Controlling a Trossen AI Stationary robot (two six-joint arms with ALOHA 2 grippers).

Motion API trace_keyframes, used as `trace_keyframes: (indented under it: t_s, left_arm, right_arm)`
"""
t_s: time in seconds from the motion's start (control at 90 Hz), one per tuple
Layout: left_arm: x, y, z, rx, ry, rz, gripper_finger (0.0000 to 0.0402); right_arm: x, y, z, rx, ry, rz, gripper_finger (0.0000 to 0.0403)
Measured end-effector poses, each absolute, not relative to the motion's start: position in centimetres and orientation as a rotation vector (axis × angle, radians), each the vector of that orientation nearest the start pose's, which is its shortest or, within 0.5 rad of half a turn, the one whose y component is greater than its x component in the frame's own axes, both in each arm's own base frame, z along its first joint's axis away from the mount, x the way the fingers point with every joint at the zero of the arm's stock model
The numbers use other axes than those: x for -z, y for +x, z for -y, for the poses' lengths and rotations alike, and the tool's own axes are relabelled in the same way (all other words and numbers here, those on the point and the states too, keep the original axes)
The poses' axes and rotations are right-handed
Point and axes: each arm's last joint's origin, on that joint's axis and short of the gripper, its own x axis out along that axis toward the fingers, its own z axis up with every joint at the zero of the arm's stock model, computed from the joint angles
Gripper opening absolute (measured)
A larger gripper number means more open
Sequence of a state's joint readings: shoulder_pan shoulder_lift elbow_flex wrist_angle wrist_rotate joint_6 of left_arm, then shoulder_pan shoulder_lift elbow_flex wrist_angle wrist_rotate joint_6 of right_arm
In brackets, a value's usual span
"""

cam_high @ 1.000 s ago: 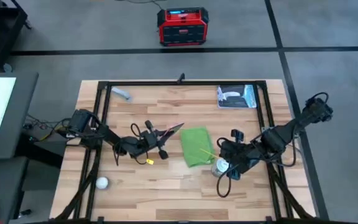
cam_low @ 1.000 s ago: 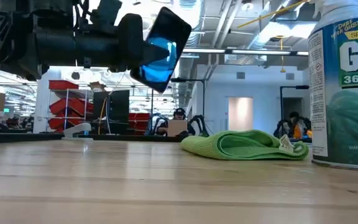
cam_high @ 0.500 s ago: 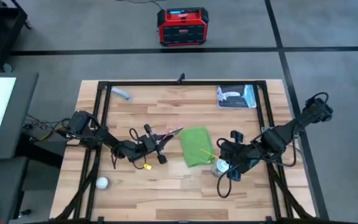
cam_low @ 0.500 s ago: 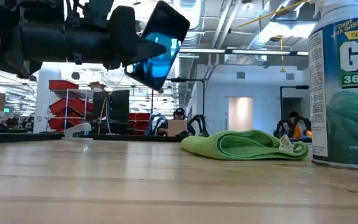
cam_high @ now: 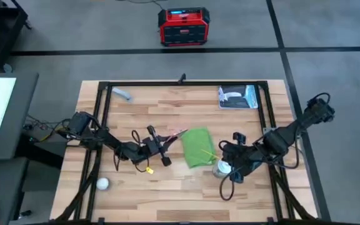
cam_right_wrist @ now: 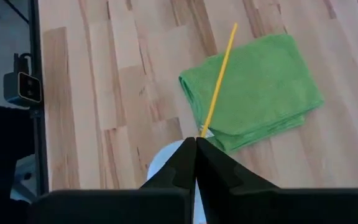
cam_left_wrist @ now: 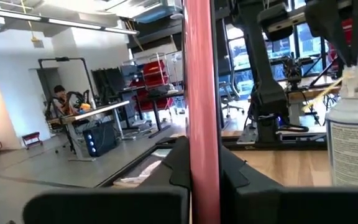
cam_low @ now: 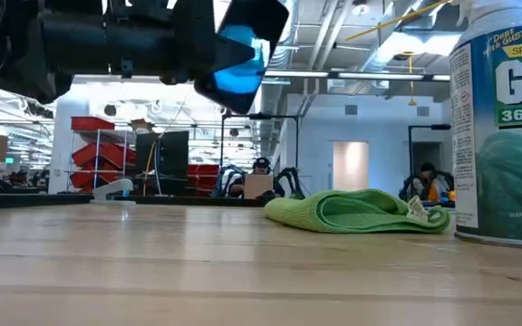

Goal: Apply microfiber cloth
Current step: Spray the cellphone using the cleaning bottle

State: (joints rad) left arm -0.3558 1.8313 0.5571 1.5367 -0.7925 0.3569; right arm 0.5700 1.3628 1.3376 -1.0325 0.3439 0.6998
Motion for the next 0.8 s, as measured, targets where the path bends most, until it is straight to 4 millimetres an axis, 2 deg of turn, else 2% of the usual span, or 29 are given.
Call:
trace_keyframes:
  t_s: [0.167,0.478,0.611,0.8]
  left_arm:
    - [-16.5,29.0,8.6,-0.467,0.205,0.142,0.0002]
    - [-16.5,29.0,8.6,-0.468,0.205,0.141,0.0002]
    - [-16.5,29.0,8.6,-0.467,0.205,0.141,0.0002]
    - [-16.5,29.0,8.6,-0.467,0.208,0.14,0.0002]
  right_arm:
    - [-33.2,22.4,-13.1,0.139,0.174,-0.961,0.0]
    - [-31.5,23.9,-13.8,0.167,0.11,-1.001,0.0]
    - [-32.9,22.7,-13.8,0.207,0.046,-0.933,0.0]
    - [-36.3,20.4,-14.0,0.243,0.004,-0.763,0.0]
